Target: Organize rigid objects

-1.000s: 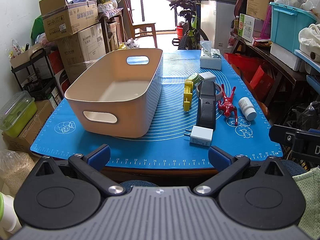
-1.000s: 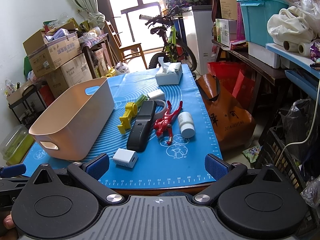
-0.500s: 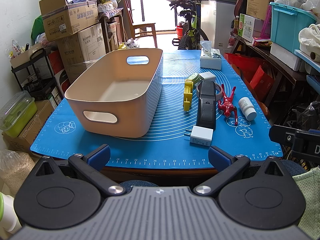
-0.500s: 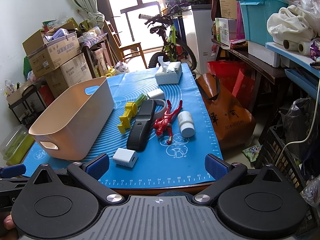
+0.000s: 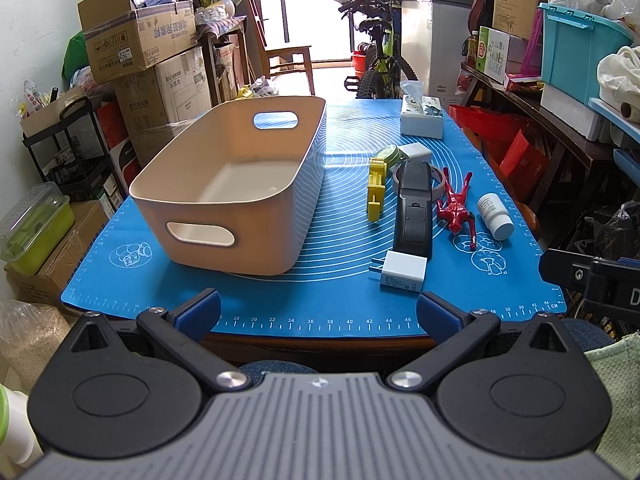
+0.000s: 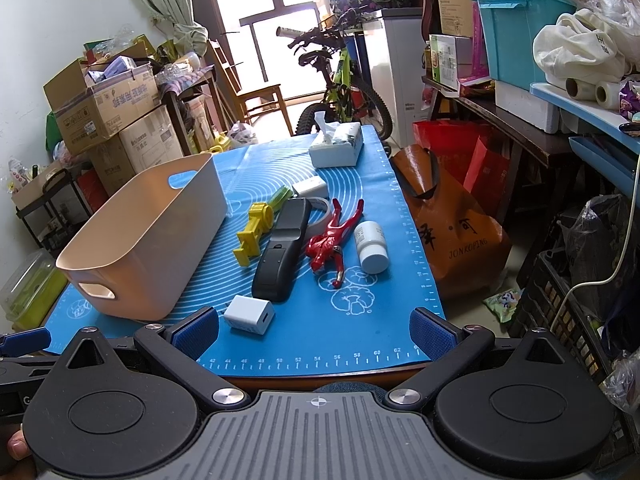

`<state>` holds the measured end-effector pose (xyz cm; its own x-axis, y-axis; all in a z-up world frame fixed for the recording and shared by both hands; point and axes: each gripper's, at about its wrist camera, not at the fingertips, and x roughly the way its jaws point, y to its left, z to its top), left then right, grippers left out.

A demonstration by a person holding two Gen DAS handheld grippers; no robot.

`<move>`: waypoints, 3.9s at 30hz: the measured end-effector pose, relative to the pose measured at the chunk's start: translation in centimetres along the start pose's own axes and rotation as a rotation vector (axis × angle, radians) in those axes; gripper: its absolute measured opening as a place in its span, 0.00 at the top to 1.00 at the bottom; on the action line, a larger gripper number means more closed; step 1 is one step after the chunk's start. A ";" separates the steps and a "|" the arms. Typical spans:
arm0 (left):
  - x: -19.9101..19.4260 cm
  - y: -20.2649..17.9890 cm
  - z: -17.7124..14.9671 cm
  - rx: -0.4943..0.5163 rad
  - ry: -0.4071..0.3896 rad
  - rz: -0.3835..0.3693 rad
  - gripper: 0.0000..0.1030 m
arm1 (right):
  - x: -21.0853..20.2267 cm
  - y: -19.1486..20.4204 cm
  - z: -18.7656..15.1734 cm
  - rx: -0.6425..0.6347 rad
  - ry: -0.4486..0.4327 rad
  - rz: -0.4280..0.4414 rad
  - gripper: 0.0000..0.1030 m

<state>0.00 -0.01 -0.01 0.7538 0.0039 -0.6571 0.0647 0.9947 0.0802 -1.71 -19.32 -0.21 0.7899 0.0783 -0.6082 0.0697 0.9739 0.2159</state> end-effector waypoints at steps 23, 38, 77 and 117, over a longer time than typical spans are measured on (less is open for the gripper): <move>-0.3 0.6 0.6 -0.009 0.002 0.001 0.00 | -0.4 0.0 0.5 0.028 0.012 -0.013 0.02; -0.8 5.8 7.3 -0.065 -0.028 0.048 0.00 | 0.9 1.3 6.3 0.032 -0.011 0.024 0.02; 20.5 21.8 11.3 -0.109 0.321 -0.022 0.72 | 20.8 12.0 1.7 0.010 0.349 -0.201 0.13; 21.4 21.2 11.7 -0.120 0.334 -0.037 0.92 | 14.8 12.2 9.6 -0.006 0.025 -0.074 0.37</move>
<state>25.17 19.99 -3.58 0.4957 -0.0184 -0.8683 -0.0046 0.9997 -0.0238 16.66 -8.29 0.76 0.7671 0.0111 -0.6414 0.1238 0.9785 0.1650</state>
